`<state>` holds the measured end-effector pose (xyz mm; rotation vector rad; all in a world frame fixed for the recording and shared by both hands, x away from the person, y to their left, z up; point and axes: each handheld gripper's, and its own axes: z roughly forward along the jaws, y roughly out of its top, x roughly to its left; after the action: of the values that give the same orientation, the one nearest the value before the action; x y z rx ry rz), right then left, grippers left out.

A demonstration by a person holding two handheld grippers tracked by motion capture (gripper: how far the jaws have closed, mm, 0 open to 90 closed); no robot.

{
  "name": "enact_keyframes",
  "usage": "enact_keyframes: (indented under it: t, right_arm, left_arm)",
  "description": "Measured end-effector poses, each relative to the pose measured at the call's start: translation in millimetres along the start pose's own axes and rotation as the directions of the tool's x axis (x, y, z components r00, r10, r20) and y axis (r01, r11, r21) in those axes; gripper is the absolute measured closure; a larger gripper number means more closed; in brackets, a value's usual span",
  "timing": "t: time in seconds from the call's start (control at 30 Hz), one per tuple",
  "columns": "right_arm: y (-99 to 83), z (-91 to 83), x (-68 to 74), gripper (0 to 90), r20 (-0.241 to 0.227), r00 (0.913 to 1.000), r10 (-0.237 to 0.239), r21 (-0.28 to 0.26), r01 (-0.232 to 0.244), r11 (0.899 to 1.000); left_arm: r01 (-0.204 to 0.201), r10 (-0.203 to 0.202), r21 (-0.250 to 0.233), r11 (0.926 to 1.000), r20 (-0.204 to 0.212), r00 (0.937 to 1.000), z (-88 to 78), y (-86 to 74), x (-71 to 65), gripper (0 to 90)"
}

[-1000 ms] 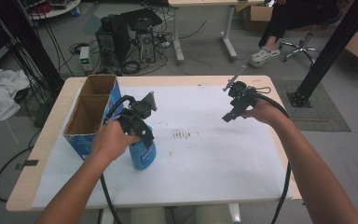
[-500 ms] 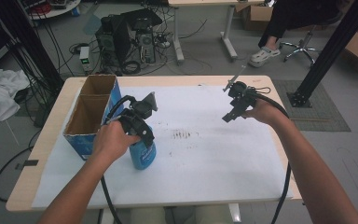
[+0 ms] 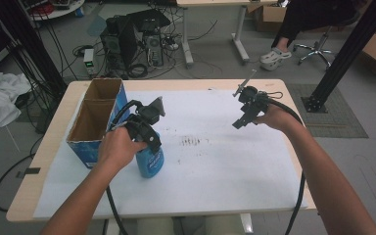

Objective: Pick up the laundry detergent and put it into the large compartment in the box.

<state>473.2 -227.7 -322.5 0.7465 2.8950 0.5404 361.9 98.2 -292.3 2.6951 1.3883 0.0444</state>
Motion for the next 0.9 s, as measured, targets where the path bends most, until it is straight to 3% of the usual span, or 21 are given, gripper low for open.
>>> enact_keyframes:
  t: [0.63,0.9]
  right_arm:
    - [0.3,-0.6,0.1,17.1,-0.003,1.0000,-0.001,-0.007,0.001,1.000]
    - [-1.2,-1.7,-0.7,17.1,-0.001,1.0000,0.002,-0.005,-0.002,1.000]
  left_arm:
    - [-0.017,0.017,-0.012,0.9998,0.003,0.9998,-1.4,-0.1,-0.7,37.5]
    - [0.002,-0.001,-0.018,0.9998,0.026,0.9997,-20.1,-1.0,0.1,37.5]
